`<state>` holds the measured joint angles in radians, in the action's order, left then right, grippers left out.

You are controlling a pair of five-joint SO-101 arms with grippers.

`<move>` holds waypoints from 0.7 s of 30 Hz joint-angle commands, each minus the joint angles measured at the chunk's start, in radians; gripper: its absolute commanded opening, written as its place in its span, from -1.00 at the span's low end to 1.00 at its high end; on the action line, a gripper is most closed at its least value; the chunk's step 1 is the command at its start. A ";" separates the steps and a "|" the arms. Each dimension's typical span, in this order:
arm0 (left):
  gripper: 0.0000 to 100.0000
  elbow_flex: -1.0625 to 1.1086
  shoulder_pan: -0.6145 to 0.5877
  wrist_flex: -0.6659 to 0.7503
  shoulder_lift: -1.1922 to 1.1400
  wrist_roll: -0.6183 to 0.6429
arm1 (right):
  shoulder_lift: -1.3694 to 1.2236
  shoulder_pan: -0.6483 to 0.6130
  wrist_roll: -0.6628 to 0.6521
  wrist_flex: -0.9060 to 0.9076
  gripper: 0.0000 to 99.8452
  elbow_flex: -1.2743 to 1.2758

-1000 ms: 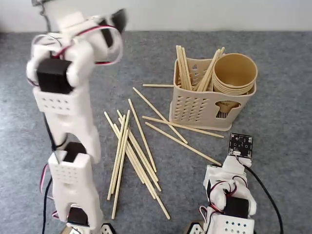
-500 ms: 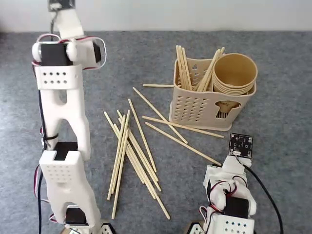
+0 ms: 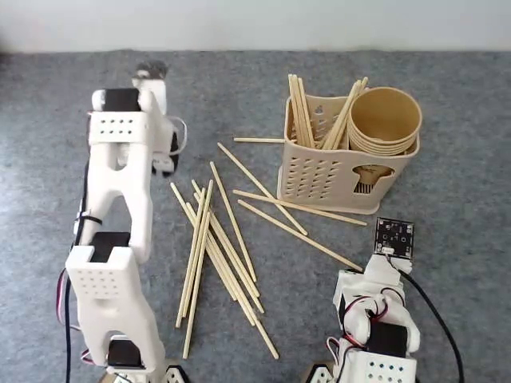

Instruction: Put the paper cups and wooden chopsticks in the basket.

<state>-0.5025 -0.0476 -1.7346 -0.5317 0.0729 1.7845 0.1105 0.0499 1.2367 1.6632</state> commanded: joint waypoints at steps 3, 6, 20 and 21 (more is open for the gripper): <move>-0.88 0.128 0.054 -0.021 0.137 -0.060 | 0.002 0.001 0.000 -0.022 -0.98 -0.002; -0.88 0.231 0.087 -0.018 0.259 -0.063 | 0.002 0.001 0.000 -0.022 -0.98 0.000; -0.82 0.783 0.184 0.272 0.440 -0.120 | 0.002 0.001 0.000 -0.022 -0.98 0.000; -0.81 0.806 0.192 0.298 0.440 -0.110 | 0.002 0.001 0.000 -0.022 -0.98 0.000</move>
<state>0.2493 0.1120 -1.5060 -0.1573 -0.0361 1.7845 0.1089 0.0499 1.2367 1.6632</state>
